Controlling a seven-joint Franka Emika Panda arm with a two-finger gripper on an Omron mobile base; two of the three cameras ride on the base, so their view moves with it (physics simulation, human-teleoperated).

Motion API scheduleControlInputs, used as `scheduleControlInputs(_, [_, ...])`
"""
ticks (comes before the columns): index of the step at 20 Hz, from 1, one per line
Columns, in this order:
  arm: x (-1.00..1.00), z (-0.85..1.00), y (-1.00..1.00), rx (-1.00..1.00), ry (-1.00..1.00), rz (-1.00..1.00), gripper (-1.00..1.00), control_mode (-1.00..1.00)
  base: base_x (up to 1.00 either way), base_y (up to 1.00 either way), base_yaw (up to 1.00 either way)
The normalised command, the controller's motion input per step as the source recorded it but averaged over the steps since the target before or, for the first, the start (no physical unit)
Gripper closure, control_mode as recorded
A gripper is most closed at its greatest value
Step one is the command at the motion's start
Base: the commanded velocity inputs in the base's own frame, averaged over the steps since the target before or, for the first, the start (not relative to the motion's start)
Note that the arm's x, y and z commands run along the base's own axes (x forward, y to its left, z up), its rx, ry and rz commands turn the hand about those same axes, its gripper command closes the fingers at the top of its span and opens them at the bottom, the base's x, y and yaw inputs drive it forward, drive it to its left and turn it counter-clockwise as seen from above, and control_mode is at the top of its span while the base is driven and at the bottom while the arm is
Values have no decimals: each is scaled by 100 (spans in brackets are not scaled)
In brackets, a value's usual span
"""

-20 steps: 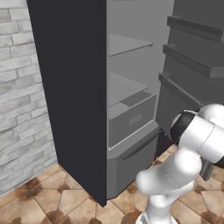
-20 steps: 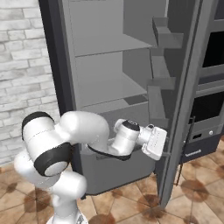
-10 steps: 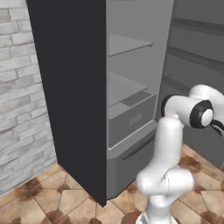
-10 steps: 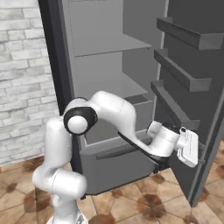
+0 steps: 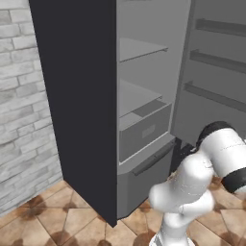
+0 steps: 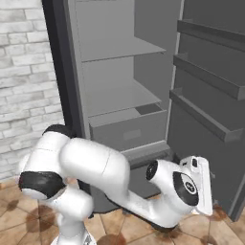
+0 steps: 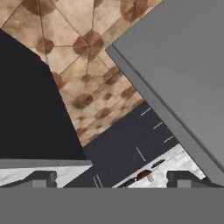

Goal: Place one of the steaks on the plate and the other in the bowl. Then place the bowl in the fridge.

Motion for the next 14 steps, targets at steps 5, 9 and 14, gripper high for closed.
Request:
scheduleControlInputs(5, [6, 97, 100, -21, -16, -1, -100, -100, 0, 0, 0])
scheduleControlInputs(9, [66, 100, 91, -22, 4, 5, -100, -100, 0, 0, 0])
scheduleControlInputs(14, [91, 16, 67, 11, 38, 6, -100, -100, 0, 0, 0])
